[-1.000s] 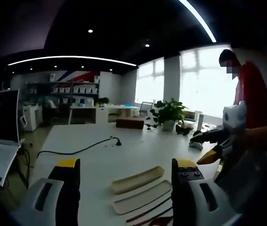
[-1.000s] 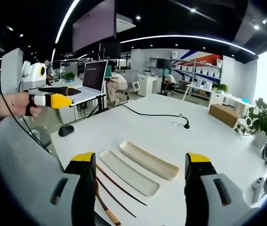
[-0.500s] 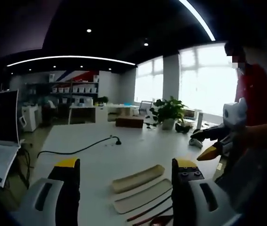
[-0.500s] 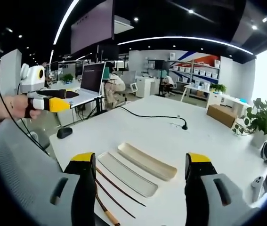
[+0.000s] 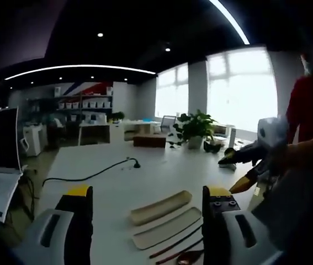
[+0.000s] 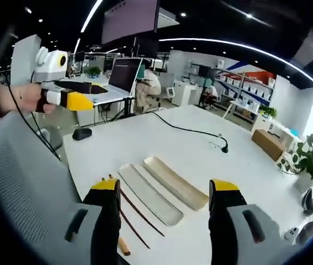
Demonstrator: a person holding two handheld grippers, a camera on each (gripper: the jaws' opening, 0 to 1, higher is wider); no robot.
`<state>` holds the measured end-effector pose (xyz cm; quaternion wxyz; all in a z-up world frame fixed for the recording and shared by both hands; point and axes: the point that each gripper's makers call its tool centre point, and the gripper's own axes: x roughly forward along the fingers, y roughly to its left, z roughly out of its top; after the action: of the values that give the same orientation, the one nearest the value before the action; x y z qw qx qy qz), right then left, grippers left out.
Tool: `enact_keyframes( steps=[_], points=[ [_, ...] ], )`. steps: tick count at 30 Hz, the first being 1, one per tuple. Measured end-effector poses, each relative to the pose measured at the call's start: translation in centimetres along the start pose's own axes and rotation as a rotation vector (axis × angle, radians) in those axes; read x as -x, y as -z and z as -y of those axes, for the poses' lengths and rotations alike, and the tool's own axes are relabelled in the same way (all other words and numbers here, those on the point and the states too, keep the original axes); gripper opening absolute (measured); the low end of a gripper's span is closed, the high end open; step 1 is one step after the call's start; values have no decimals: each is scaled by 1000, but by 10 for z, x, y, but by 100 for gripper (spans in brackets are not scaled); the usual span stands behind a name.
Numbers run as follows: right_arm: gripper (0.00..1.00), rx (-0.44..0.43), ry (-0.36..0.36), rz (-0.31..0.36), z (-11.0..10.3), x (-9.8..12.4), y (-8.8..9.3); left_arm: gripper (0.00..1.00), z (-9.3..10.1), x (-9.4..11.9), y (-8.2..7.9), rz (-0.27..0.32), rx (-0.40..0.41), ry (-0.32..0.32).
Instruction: Arrange the utensils inside the cutlery case until each visible utensil rests in its matching compartment.
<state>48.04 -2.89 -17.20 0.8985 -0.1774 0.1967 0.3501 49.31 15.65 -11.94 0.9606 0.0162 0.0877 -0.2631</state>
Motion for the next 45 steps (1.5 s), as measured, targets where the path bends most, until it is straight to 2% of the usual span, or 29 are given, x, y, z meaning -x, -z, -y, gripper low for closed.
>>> enact_keyframes(
  steps=[3, 7, 9, 13, 15, 18, 22, 25, 28, 31, 35, 42, 45],
  points=[
    [53, 10, -55, -48, -6, -3, 8, 82, 0, 0, -3, 0, -42, -6],
    [53, 27, -111, -92, -13, -10, 16, 82, 2, -3, -4, -8, -69, -4],
    [43, 50, -144, -132, -18, -14, 22, 82, 3, -3, -2, -21, -75, 0],
    [44, 82, -176, -160, -23, -22, 28, 82, 3, -4, -1, -25, -69, 5],
    [38, 123, -242, -215, -33, -24, 39, 82, 2, -4, 1, -35, -66, 5],
    [37, 133, -268, -243, -39, -29, 46, 82, 2, -4, 1, -35, -66, 3],
    [25, 161, -352, -291, -53, -32, 60, 82, 1, -4, 1, -35, -65, 3],
    [25, 156, -386, -317, -60, -36, 65, 82, 1, -4, 0, -33, -65, 1],
    [19, 180, -408, -337, -63, -38, 68, 82, 1, -4, 0, -34, -67, 0],
    [23, 185, -412, -358, -63, -43, 71, 82, 0, -4, 1, -36, -68, -2],
    [15, 202, -445, -380, -68, -47, 76, 81, 1, -4, 1, -40, -67, 1],
    [14, 226, -501, -467, -77, -51, 95, 81, 0, -4, 2, -42, -68, 0],
    [13, 230, -516, -482, -80, -51, 100, 81, -1, -3, 4, -50, -64, -3]
  ],
)
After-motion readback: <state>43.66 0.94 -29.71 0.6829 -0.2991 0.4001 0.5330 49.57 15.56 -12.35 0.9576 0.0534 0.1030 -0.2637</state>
